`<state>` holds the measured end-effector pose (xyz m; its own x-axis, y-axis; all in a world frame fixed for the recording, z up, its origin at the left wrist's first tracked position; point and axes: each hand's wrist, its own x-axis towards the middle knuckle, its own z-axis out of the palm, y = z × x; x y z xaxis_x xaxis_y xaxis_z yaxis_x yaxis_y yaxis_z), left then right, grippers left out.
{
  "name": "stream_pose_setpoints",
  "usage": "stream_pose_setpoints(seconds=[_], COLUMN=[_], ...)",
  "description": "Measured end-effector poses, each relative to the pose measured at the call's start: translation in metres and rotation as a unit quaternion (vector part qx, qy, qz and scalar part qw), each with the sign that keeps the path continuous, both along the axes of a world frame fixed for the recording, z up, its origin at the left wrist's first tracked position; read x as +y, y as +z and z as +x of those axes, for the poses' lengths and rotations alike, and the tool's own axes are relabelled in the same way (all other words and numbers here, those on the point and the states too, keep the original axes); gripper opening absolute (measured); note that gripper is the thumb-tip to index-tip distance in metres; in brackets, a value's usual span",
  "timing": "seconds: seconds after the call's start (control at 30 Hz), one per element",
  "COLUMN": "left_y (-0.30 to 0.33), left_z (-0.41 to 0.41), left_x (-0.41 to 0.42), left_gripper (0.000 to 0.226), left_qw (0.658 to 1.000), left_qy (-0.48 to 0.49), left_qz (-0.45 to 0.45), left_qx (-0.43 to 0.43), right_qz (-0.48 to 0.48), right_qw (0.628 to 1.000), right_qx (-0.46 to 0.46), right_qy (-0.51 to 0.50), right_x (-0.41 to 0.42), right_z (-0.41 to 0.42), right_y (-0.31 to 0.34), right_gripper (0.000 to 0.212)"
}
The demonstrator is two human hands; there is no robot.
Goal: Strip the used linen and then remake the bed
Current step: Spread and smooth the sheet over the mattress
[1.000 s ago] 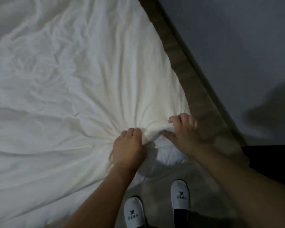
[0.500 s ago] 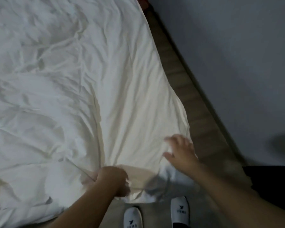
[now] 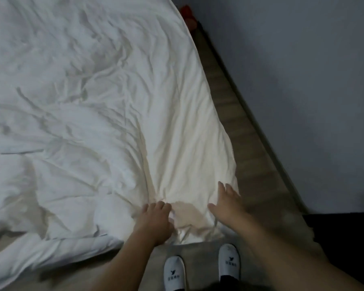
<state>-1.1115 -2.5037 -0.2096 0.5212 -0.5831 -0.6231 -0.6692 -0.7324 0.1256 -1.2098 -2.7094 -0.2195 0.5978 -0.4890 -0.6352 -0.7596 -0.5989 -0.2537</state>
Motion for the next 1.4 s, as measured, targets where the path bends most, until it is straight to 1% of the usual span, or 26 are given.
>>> stream_pose_setpoints(seconds=[0.03,0.1,0.2,0.23,0.33,0.43,0.6,0.7,0.83,0.97,1.03,1.1,1.2,1.27,1.37,1.4], left_y=[0.018,0.056,0.110,0.125,0.158,0.177,0.191,0.196,0.192,0.180,0.172,0.161,0.126,0.093,0.032,0.010], left_z=[-0.007,-0.019,-0.027,-0.026,-0.006,0.019,0.054,0.082,0.135,0.183,0.197,0.206,0.222,0.229,0.239,0.245], left_x=[0.014,0.037,0.065,0.074,0.102,0.130,0.182,0.223,0.307,0.395,0.424,0.440,0.447,0.448,0.461,0.468], left_gripper=[0.050,0.059,0.067,0.067,0.066,0.065,0.064,0.065,0.067,0.069,0.068,0.070,0.075,0.080,0.093,0.092], left_qw=[0.999,0.996,0.989,0.986,0.975,0.959,0.957,0.957,0.961,0.972,0.976,0.981,0.988,0.990,0.991,0.991], left_qy=[0.025,0.072,0.108,0.116,0.151,0.191,0.186,0.168,0.142,0.155,0.160,0.143,0.117,0.116,0.107,0.102], left_qz=[-0.019,-0.044,-0.083,-0.094,-0.102,-0.117,-0.128,-0.135,-0.125,-0.065,-0.037,-0.017,-0.002,0.010,0.048,0.052], left_qx=[-0.011,-0.025,-0.059,-0.077,-0.131,-0.173,-0.183,-0.195,-0.200,-0.164,-0.145,-0.129,-0.101,-0.080,-0.063,-0.070], right_qz=[0.028,0.082,0.091,0.088,0.053,0.019,0.002,-0.001,-0.015,0.003,0.004,0.000,0.002,0.011,0.009,0.005], right_qw=[0.999,0.995,0.989,0.987,0.983,0.983,0.978,0.977,0.981,0.985,0.988,0.990,0.991,0.990,0.993,0.994], right_qx=[-0.004,-0.032,-0.110,-0.121,-0.120,-0.126,-0.130,-0.108,-0.091,-0.057,-0.042,-0.019,0.023,0.040,0.046,0.048], right_qy=[0.030,0.049,0.047,0.065,0.129,0.130,0.161,0.184,0.170,0.163,0.151,0.137,0.134,0.132,0.108,0.094], right_x=[0.016,0.049,0.092,0.103,0.119,0.128,0.187,0.236,0.310,0.377,0.394,0.405,0.424,0.443,0.474,0.484], right_z=[-0.001,-0.002,-0.003,-0.003,0.006,0.031,0.067,0.095,0.134,0.152,0.155,0.159,0.172,0.182,0.201,0.209], right_y=[0.028,0.080,0.147,0.162,0.193,0.210,0.224,0.222,0.211,0.197,0.189,0.174,0.127,0.085,0.019,-0.001], right_gripper=[0.084,0.079,0.069,0.067,0.065,0.065,0.063,0.064,0.065,0.067,0.066,0.065,0.062,0.064,0.087,0.093])
